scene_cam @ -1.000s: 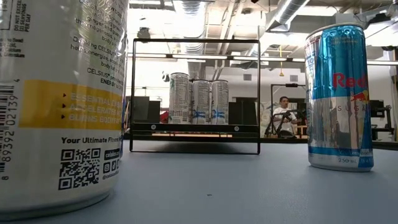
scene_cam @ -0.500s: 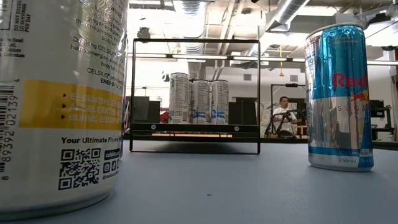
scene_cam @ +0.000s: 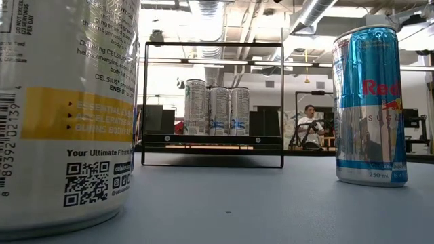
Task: Place canned beverage on shelf
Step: Put the top white-pink soda can on the shelf
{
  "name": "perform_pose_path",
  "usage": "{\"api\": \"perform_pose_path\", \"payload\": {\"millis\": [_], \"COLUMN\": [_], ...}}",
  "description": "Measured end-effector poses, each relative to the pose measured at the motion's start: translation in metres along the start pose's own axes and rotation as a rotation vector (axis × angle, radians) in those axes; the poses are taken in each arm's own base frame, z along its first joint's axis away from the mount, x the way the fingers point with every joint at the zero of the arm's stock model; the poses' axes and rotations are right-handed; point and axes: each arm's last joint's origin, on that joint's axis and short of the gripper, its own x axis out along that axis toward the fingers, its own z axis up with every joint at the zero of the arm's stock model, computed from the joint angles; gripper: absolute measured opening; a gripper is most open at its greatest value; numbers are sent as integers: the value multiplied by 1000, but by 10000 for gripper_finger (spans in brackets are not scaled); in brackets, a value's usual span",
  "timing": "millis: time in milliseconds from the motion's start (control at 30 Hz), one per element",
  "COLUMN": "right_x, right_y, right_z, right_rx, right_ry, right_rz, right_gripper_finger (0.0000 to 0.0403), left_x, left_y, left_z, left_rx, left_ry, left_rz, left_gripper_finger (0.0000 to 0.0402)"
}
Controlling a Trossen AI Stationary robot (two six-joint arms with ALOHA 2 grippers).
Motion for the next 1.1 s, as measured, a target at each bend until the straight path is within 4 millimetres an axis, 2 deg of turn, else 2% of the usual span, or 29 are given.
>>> {"api": "perform_pose_path", "payload": {"millis": [233,600,767,867,1100], "right_x": [0,0,0,0,0], "right_y": [0,-7,-8,-8,-8], "right_z": [0,1,3,3,3], "right_rx": [-7,-2,-24,-35,-35], "right_ry": [-1,-18,-36,-35,-33], "right_rz": [-1,-17,-19,-19,-19], "right_gripper_finger": [338,338,338,338,338], "left_x": [-35,-114,-143,-154,-164], "left_y": [4,22,38,52,93], "left_z": [9,18,30,44,91], "left_rx": [-203,-360,-322,-278,-80], "left_ry": [-27,-183,-346,-423,-481], "left_rz": [-10,21,85,150,328], "left_gripper_finger": [248,249,249,250,250]}}
